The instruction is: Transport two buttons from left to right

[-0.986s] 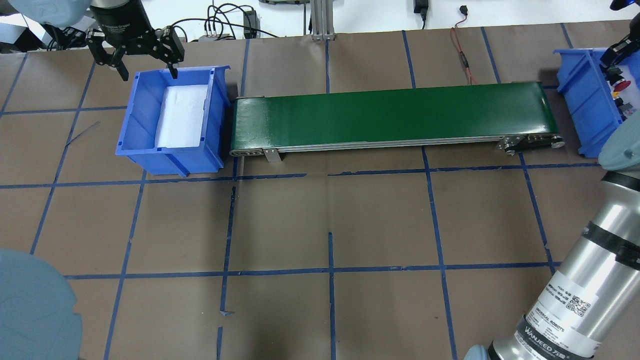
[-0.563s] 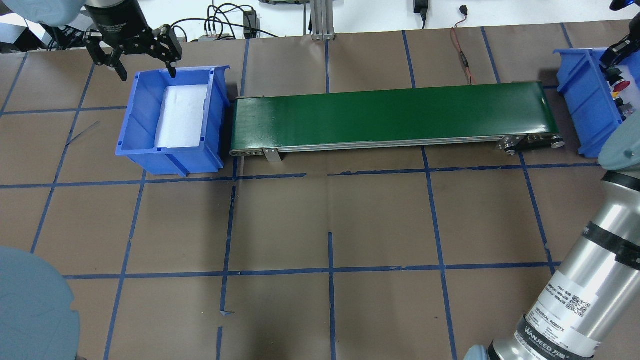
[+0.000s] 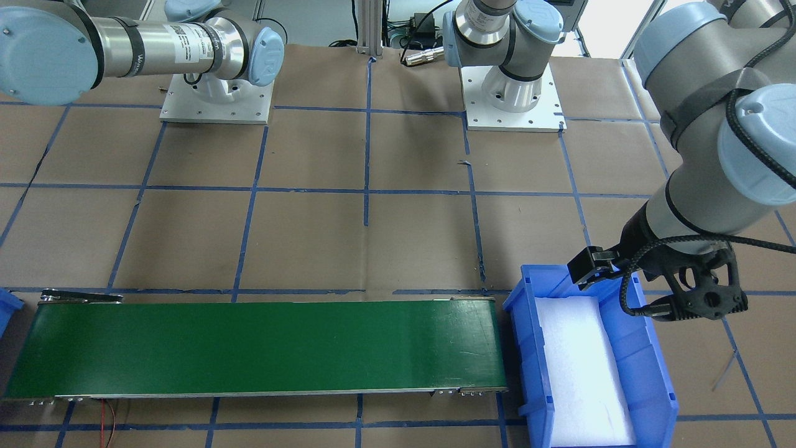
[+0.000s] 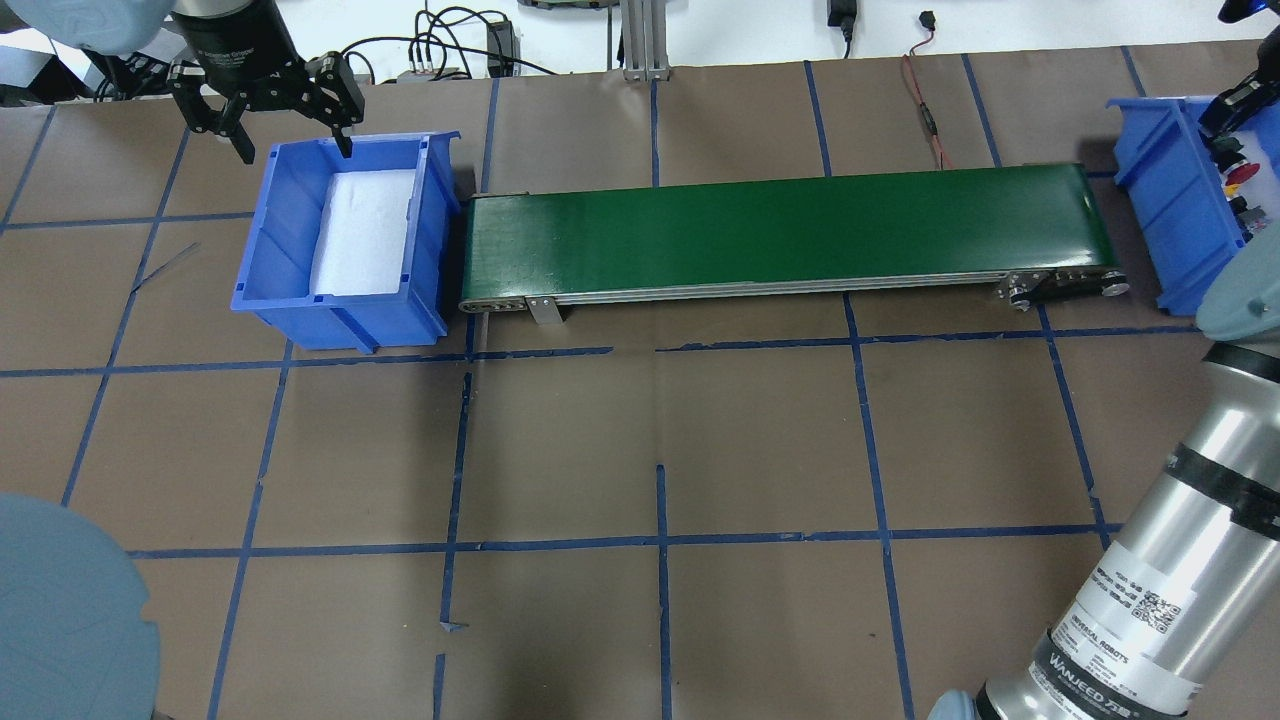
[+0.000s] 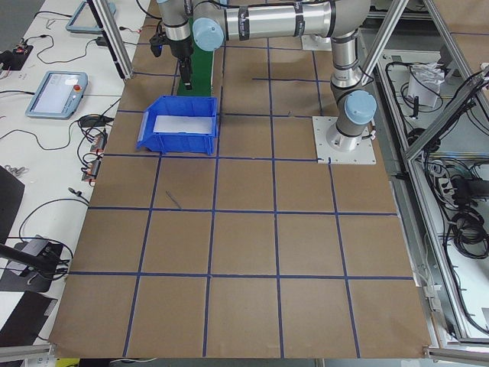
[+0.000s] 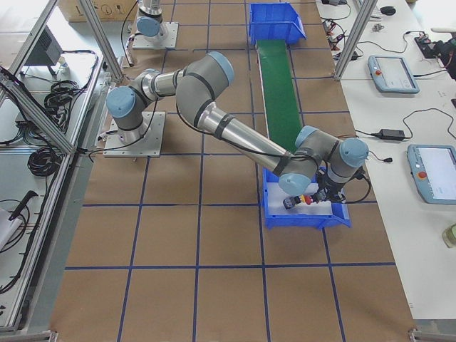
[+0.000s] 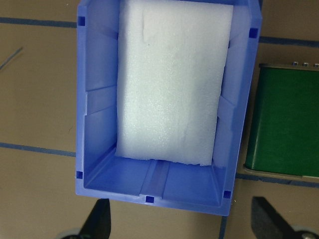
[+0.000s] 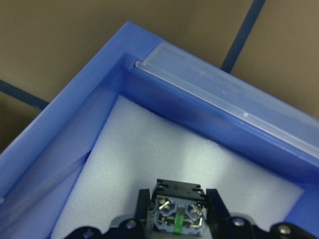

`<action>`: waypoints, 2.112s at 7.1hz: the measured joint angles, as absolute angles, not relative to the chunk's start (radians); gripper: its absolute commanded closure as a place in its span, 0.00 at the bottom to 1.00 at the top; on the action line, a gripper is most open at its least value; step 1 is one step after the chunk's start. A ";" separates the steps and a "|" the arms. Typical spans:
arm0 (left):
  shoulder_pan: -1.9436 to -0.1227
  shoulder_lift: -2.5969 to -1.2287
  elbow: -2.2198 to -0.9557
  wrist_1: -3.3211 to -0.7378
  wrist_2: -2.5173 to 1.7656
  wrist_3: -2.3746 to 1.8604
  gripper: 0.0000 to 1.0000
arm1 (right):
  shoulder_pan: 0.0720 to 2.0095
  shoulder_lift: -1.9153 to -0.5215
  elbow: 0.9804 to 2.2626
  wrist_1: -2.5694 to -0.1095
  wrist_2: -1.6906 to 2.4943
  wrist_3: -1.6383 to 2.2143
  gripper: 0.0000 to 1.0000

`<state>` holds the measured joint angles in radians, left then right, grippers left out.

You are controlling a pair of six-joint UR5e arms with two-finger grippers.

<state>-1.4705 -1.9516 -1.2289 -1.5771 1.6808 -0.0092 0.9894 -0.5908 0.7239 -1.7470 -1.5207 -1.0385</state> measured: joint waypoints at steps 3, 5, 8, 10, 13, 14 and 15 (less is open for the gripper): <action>-1.478 -1.953 -1.234 -1.575 1.682 -0.016 0.00 | 0.989 -0.592 0.725 -1.745 -1.520 -1.039 0.45; -1.479 -1.954 -1.235 -1.575 1.684 -0.014 0.00 | 0.989 -0.594 0.724 -1.744 -1.520 -1.039 0.44; -1.480 -1.955 -1.239 -1.575 1.680 -0.014 0.00 | 0.989 -0.609 0.721 -1.733 -1.522 -1.038 0.44; -1.480 -1.956 -1.240 -1.575 1.678 -0.016 0.00 | 0.990 -0.669 0.720 -1.674 -1.522 -1.039 0.43; -1.479 -1.956 -1.237 -1.575 1.677 -0.017 0.00 | 1.047 -0.808 0.752 -1.623 -1.497 -1.033 0.37; -1.479 -1.957 -1.238 -1.575 1.677 -0.017 0.00 | 1.091 -0.849 0.768 -1.622 -1.490 -1.022 0.33; -1.479 -1.957 -1.239 -1.575 1.677 -0.017 0.00 | 1.136 -0.876 0.779 -1.625 -1.475 -0.992 0.26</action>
